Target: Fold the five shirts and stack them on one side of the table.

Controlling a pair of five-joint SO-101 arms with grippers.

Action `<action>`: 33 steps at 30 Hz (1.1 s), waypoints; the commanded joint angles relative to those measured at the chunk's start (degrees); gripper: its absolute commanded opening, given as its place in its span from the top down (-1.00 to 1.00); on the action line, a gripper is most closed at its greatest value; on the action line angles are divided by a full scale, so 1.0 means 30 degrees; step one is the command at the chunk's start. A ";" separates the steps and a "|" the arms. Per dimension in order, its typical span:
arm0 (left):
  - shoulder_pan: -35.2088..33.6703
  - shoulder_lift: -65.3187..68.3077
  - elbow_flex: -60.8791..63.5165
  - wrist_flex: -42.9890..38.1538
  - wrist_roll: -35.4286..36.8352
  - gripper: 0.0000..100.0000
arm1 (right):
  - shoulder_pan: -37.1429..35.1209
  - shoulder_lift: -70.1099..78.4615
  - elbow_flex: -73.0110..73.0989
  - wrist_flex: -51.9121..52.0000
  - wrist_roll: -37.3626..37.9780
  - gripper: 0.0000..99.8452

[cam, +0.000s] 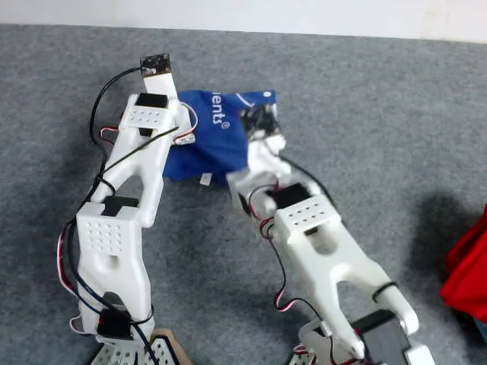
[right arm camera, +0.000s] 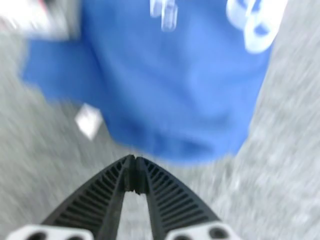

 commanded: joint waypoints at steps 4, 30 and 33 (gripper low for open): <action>0.0923 -0.0249 -0.0689 0.0762 -0.2051 0.99 | 0.3033 0.4586 -0.6755 0.1333 -0.1846 0.89; 0.0894 -0.0132 -0.0571 0.0703 -0.2198 0.99 | 0.5084 1.7626 -2.0733 0.4762 -0.1670 0.54; 0.0894 -0.0132 -0.0571 0.0674 -0.2198 0.99 | 0.4615 1.7744 -2.0586 0.4762 -0.1670 0.54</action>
